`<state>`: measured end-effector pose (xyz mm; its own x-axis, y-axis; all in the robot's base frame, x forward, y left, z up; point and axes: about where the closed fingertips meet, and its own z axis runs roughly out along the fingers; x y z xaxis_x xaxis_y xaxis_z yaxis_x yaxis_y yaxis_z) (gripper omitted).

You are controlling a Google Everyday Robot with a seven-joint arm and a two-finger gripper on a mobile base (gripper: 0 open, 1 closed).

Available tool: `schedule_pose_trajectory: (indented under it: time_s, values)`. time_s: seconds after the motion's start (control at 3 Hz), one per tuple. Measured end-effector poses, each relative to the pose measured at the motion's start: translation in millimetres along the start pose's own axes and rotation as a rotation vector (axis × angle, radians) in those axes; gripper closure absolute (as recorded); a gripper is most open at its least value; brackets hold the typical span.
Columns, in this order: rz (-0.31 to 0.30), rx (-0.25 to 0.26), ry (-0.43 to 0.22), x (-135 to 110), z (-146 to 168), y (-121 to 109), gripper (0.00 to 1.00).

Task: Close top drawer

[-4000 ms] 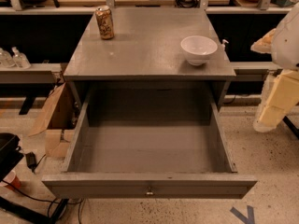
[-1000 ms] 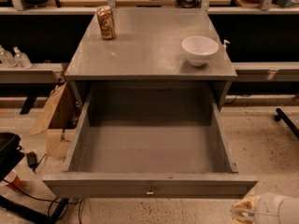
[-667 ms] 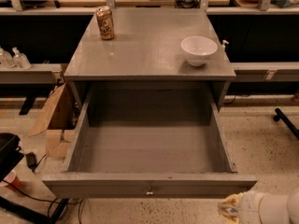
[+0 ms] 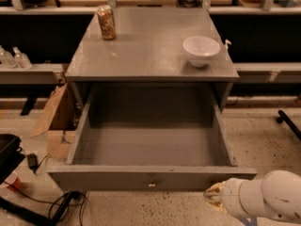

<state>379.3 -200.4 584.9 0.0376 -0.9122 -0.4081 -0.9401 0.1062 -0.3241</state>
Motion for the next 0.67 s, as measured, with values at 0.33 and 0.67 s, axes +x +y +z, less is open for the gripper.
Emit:
schedule_pose_trajectory:
  time_s: [0.33, 0.67]
  values:
    - [0.0, 0.0, 0.0, 0.0, -0.1, 0.2, 1.0]
    - [-0.025, 0.02, -0.031, -16.1, 14.8, -36.2, 1.0]
